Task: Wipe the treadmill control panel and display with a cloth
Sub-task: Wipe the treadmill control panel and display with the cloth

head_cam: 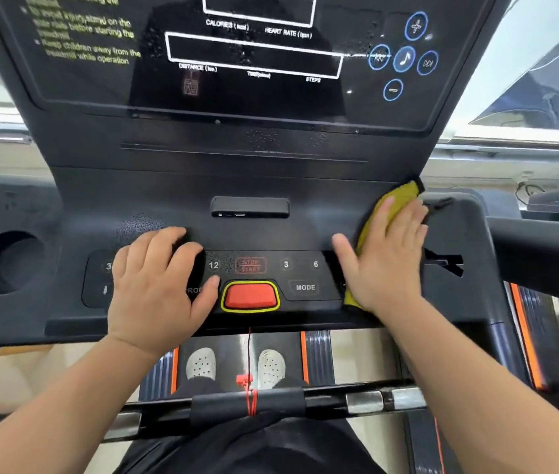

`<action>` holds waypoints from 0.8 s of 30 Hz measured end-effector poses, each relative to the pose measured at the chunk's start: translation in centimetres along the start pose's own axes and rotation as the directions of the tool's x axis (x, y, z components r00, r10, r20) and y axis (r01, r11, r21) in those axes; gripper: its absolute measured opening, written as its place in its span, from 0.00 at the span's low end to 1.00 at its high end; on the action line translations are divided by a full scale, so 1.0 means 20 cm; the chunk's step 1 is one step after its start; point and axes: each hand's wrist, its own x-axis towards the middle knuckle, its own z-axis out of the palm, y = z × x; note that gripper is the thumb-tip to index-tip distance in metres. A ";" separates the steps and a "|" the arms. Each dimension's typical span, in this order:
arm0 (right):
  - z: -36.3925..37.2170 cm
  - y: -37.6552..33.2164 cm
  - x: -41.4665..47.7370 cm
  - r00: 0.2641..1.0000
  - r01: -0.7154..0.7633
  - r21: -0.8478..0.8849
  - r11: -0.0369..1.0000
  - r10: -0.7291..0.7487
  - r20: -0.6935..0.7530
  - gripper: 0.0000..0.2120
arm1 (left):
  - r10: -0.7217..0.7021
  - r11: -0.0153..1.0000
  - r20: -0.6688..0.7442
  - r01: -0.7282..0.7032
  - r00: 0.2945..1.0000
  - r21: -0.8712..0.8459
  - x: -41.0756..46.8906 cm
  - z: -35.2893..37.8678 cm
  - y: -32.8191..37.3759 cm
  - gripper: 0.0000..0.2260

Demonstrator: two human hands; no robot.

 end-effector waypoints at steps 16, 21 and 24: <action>-0.01 0.11 -0.02 0.978 0.208 -0.068 0.976 -0.205 0.045 0.50 | -0.020 1.000 -0.004 0.020 1.000 0.014 0.00 0.00 0.01 0.21; 0.03 -0.18 -0.09 0.973 0.231 -0.034 0.972 -0.230 0.018 0.54 | -0.032 0.999 0.004 0.032 0.999 0.027 -0.01 0.00 0.00 0.21; 0.06 -0.35 -0.13 0.922 0.385 -0.024 0.923 -0.383 0.055 0.54 | -0.053 0.998 0.026 0.052 0.998 0.033 0.00 -0.01 0.01 0.22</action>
